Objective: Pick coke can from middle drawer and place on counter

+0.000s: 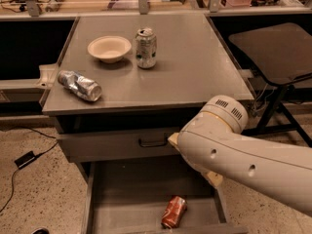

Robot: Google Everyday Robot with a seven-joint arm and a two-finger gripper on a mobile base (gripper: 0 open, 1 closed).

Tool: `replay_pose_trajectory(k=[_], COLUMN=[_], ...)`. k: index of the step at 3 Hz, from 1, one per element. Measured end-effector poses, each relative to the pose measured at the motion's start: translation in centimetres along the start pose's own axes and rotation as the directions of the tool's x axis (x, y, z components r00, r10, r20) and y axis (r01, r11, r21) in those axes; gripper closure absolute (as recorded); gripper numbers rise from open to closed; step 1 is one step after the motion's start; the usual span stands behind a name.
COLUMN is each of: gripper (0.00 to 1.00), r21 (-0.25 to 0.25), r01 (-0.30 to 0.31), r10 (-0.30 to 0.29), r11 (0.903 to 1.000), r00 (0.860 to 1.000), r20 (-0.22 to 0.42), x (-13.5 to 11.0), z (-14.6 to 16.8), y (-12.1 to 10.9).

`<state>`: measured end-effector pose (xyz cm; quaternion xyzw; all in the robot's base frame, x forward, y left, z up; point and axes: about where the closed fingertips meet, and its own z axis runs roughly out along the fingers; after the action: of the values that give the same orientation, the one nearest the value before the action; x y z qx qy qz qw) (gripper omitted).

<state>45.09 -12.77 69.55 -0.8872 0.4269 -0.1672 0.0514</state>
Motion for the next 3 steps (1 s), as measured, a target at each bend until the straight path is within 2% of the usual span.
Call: replay_pose_trajectory(k=[1, 2, 3], gripper=[0.0, 0.0, 0.0], r21=[-0.014, -0.009, 0.033], r01=[-0.007, 0.049, 0.143], r10=[0.007, -0.047, -0.147], r11=[0.9999, 0.9988, 0.9892], r00=[0.999, 0.989, 0.958], r20=[0.032, 0.142, 0.245], x=[-0.1, -1.4, -4.2], z=[0.5, 3.7, 6.2], y=[0.0, 1.2, 3.5])
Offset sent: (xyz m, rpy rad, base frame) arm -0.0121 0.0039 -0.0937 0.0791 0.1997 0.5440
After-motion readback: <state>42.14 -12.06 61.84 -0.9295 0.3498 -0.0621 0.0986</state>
